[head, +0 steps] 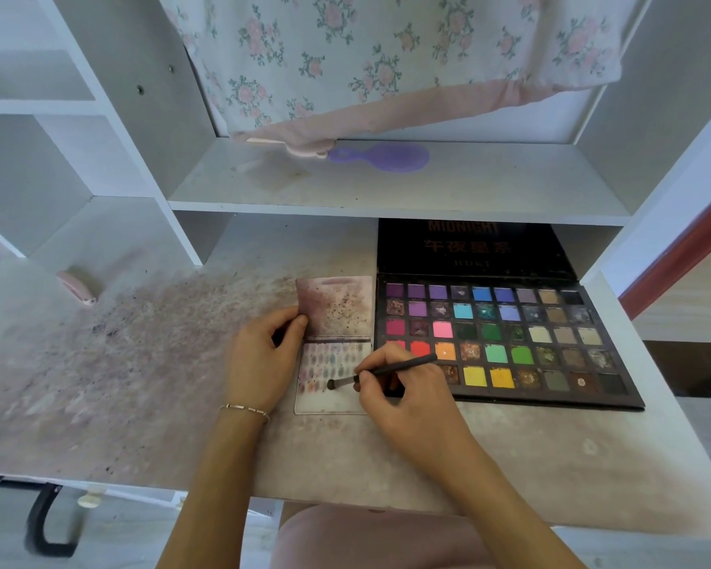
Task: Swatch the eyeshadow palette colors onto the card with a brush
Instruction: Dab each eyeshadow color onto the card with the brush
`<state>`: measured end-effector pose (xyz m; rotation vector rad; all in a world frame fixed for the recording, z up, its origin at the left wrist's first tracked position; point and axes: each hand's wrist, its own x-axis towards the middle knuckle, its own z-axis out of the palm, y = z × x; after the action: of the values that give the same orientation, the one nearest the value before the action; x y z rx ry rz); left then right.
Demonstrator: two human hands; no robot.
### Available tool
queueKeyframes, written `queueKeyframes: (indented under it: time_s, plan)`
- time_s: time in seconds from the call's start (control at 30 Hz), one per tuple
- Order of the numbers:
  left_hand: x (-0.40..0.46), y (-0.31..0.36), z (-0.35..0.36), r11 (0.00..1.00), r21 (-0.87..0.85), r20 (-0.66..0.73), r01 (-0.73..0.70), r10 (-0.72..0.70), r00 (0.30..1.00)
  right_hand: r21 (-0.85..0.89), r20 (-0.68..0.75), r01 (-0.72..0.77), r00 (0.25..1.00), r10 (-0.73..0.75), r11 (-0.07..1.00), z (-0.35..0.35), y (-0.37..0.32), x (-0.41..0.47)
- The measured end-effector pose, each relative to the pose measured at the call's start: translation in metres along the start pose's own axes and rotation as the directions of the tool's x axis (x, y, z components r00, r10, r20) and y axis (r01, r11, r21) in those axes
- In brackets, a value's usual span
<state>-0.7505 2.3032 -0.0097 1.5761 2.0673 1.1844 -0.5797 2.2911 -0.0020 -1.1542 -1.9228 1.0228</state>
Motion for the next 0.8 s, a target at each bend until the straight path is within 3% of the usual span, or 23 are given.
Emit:
queueKeyframes:
  time_s: [0.8]
  plan:
    - [0.0003, -0.0023, 0.0008, 1.0, 0.007, 0.005, 0.017, -0.017, 1.0, -0.022, -0.002, -0.004, 1.0, 0.004, 1.0, 0.0003, 0.0003, 0.0007]
